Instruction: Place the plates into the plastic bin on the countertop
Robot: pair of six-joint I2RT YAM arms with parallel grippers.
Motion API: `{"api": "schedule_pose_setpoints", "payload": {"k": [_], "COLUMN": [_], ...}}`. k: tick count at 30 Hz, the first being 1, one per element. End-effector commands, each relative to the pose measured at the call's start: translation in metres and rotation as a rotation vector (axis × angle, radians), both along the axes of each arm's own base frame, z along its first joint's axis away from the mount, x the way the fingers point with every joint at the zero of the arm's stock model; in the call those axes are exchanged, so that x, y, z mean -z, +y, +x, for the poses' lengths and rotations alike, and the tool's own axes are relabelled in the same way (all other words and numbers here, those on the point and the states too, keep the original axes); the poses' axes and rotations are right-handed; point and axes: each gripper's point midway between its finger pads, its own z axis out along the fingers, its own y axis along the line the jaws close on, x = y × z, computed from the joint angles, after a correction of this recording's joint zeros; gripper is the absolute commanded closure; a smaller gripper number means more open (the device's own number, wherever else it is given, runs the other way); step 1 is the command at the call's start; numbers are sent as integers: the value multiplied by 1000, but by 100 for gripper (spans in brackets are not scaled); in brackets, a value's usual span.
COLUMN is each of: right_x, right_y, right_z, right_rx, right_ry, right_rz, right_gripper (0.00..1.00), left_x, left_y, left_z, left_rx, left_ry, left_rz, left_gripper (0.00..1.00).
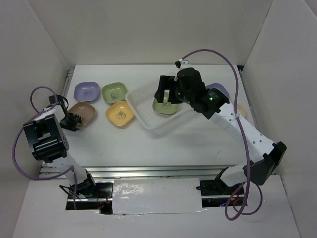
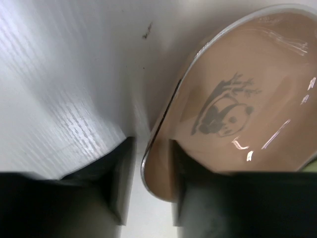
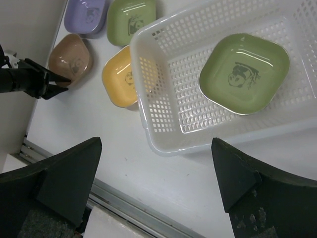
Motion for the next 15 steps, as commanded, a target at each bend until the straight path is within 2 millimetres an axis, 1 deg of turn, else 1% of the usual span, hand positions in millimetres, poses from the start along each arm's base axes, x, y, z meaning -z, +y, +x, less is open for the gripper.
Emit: {"api": "schedule_pose_setpoints", "payload": {"k": [1, 2, 3, 4, 5, 6, 7, 8, 9, 10, 11, 12, 13, 14, 15], "right_x": [-31, -34, -37, -40, -40, -42, -42, -41, -37, -36, -28, -22, -19, -9, -7], "right_y": [-9, -12, -16, -19, -22, -27, -29, -35, -42, -46, -58, -63, -69, -82, -87], "right_z": [-2, -4, -7, -8, -8, -10, -10, -8, -9, -8, -5, -4, -3, -1, -1], "right_rx": [6, 9, 14, 17, 28, 35, 39, 53, 66, 77, 101, 112, 127, 156, 165], "right_ry": [-92, -100, -108, -115, -120, -124, -125, -123, -119, -115, -97, -82, -72, -55, -54], "right_rz": [53, 58, 65, 67, 64, 68, 67, 67, 65, 75, 80, 80, 90, 89, 97], "right_gripper": [0, 0, 0, 0, 0, 0, 0, 0, 0, 0, 0, 0, 0, 0, 0], "left_x": [17, 14, 11, -1, -8, -17, -47, -57, -73, -110, -128, -146, -172, -184, -194], "left_y": [-4, -3, -4, -2, -2, -5, -3, -5, -7, -14, -19, -27, -48, -60, -72], "left_z": [-10, -8, -13, -15, -21, -31, -34, -41, -42, -39, -36, -34, -26, -22, -18], "left_rx": [-16, -15, -22, -32, -44, -53, -84, -90, -91, -72, -63, -48, 13, 39, 75], "left_ry": [88, 87, 103, 91, 95, 112, 48, 43, 4, -92, -134, -183, -266, -301, -333], "left_rz": [-9, -10, -11, 16, 35, 53, 105, 164, 199, 298, 340, 366, 380, 376, 370], "left_gripper": [61, 84, 94, 100, 100, 100, 100, 100, 100, 100, 100, 100, 100, 100, 100]}}
